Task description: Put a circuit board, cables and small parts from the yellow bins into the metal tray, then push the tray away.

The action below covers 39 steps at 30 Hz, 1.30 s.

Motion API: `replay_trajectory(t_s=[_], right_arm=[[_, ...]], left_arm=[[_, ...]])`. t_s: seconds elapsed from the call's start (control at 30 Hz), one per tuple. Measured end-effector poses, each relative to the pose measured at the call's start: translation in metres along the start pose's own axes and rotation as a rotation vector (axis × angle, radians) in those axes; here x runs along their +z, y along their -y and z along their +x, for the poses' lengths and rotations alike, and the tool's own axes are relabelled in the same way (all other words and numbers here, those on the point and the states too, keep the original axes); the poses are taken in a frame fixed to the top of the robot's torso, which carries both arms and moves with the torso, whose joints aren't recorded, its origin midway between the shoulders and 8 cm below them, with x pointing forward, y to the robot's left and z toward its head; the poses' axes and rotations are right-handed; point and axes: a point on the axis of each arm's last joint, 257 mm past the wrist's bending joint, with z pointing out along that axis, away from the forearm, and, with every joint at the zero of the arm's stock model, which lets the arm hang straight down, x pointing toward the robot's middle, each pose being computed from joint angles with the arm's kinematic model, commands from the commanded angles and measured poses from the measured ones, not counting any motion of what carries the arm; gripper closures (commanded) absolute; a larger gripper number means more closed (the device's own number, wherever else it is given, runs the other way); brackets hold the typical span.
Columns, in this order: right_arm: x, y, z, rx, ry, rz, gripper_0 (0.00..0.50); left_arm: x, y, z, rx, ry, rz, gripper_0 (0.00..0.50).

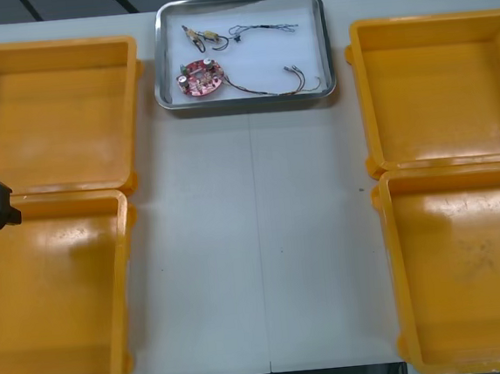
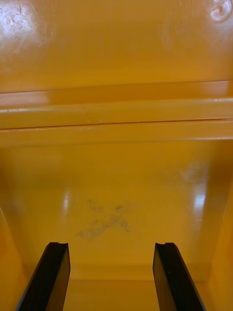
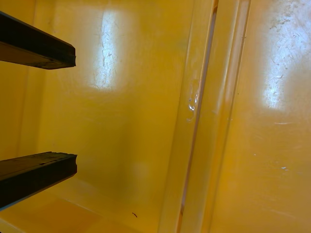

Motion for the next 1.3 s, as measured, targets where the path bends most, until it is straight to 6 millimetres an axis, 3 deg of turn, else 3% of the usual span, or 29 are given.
replay_trajectory(t_s=[1.3], right_arm=[[0.0, 0.0, 0.0001, 0.0, 0.0, 0.0, 0.0]], left_arm=[[0.0, 0.0, 0.0, 0.0, 0.0, 0.0, 0.0]])
